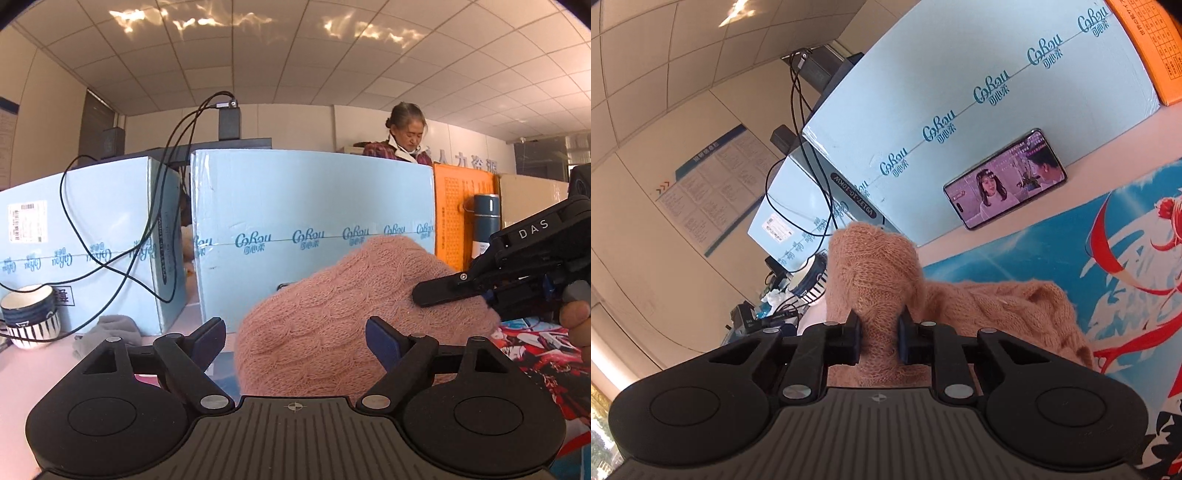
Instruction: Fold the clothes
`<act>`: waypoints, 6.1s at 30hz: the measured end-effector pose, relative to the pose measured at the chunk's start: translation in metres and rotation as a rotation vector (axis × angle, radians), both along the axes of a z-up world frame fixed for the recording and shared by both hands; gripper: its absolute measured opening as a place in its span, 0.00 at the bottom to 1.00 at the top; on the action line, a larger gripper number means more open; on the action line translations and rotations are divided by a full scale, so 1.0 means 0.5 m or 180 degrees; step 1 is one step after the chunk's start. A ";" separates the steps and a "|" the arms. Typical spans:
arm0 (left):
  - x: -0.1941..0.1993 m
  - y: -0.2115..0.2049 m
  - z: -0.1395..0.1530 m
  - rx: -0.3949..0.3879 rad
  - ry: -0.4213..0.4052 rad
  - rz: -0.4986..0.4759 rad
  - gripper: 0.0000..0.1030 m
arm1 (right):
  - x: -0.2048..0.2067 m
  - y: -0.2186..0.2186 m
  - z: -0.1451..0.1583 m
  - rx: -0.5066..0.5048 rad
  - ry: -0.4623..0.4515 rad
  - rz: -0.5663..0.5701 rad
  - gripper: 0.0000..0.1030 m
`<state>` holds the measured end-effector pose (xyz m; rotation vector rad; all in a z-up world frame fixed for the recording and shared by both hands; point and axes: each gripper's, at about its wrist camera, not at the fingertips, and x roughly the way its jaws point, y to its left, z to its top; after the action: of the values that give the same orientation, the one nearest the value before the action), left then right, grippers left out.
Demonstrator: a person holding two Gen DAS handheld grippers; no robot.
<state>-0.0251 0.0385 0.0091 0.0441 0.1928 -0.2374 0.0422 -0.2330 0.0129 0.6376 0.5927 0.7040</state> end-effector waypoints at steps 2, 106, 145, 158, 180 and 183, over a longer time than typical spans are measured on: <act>0.034 0.000 0.004 -0.0045 0.0100 -0.0015 0.84 | 0.018 -0.009 0.003 -0.0035 0.0103 -0.0202 0.16; 0.003 0.180 0.019 -0.1447 0.0618 0.0246 0.47 | -0.012 0.169 -0.008 -0.0028 0.0302 -0.0062 0.41; 0.108 0.502 -0.082 -0.1786 0.0706 0.1948 0.80 | 0.217 0.566 -0.086 -0.0833 0.0047 0.0392 0.80; -0.036 0.306 -0.002 -0.0954 -0.0001 0.2459 0.99 | 0.068 0.436 -0.056 -0.1060 -0.0500 0.0290 0.99; -0.103 0.114 0.000 0.0005 -0.0636 0.3457 1.00 | -0.052 0.381 -0.038 -0.1139 -0.2191 -0.0225 1.00; -0.104 0.108 0.000 0.0048 -0.0669 0.3499 1.00 | -0.048 0.380 -0.038 -0.1133 -0.2165 -0.0208 1.00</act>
<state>-0.0771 0.0924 0.0093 -0.0259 -0.0100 0.8622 0.0179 -0.0427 -0.0063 0.0639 0.0567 0.6812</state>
